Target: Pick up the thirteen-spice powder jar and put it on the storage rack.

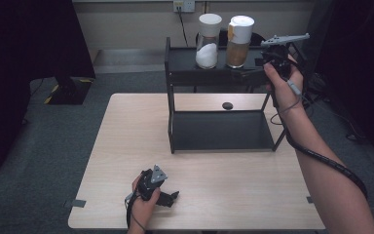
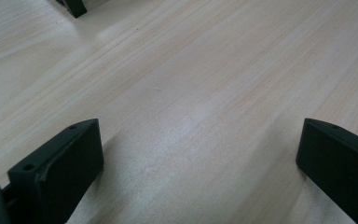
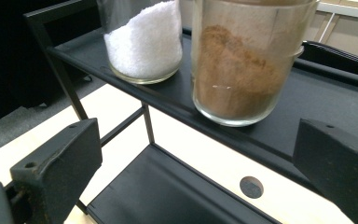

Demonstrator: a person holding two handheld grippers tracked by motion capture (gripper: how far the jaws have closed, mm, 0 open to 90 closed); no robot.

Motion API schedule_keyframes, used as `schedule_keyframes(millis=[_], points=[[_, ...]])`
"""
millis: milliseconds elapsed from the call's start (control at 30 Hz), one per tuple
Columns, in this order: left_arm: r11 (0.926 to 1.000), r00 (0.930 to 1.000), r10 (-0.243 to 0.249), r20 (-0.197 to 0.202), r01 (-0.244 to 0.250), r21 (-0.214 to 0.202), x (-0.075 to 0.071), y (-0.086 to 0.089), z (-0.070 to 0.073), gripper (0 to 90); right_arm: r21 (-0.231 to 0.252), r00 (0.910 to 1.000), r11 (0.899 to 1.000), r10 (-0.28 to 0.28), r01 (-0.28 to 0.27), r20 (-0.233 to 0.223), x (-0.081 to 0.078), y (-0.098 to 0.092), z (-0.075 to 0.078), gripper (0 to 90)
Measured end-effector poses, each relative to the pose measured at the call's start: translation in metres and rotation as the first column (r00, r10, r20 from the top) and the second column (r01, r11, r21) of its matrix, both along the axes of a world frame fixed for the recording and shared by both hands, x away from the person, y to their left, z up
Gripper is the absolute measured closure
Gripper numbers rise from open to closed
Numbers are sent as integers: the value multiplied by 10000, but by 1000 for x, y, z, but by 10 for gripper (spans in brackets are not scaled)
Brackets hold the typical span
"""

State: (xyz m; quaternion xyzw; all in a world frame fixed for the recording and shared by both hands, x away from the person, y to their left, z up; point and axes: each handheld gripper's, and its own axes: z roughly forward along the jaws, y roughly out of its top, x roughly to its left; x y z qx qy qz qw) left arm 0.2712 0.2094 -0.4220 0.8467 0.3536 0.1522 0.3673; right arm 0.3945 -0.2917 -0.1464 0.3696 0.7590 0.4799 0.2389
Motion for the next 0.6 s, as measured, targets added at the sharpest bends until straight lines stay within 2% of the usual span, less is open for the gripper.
schedule_keyframes(millis=[600], points=[[10000, 10000, 4, 5, -4, -5, 0, 0, 0, 0, 479, 9994, 9983, 346, -346, 3, -9, 0, -21, 6]])
